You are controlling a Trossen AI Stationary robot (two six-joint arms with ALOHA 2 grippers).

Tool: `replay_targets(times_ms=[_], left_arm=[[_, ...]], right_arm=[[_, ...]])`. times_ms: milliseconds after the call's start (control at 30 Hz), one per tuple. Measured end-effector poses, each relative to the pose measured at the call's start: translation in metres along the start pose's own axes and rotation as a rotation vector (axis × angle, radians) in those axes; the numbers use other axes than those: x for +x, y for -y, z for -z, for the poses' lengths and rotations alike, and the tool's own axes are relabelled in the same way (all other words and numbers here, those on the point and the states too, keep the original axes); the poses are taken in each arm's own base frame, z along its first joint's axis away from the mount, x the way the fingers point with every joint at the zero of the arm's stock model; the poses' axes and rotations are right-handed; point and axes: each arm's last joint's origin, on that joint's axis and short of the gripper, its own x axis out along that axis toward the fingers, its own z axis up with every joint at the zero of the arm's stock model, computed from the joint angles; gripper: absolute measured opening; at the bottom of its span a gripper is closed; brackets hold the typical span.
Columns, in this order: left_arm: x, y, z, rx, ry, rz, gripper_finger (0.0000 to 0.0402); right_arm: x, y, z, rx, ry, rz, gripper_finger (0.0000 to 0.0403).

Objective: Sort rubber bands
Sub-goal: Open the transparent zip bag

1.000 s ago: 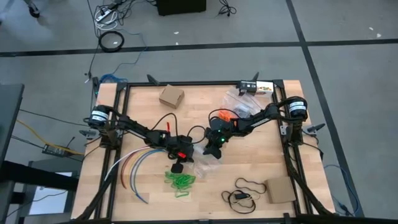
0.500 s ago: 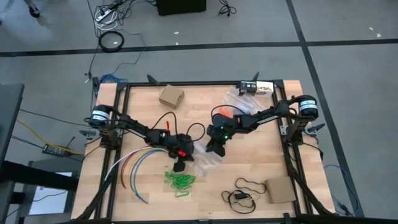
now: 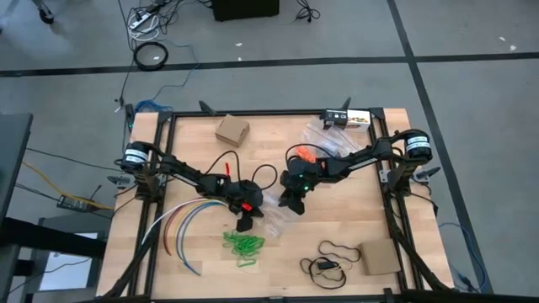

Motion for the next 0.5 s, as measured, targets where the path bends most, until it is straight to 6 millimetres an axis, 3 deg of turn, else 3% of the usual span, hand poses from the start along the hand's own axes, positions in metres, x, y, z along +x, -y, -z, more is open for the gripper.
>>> replay_targets(times_ms=[367, 500], left_arm=[[-0.001, -0.002, -0.001, -0.101, -0.002, 0.039, 0.0003], [-0.002, -0.007, -0.003, -0.166, 0.003, 0.057, 0.0003]], right_arm=[[-0.005, 0.010, -0.010, -0.013, 0.075, 0.023, 0.0118], [-0.007, 0.008, -0.016, -0.033, 0.101, -0.070, 0.0114]])
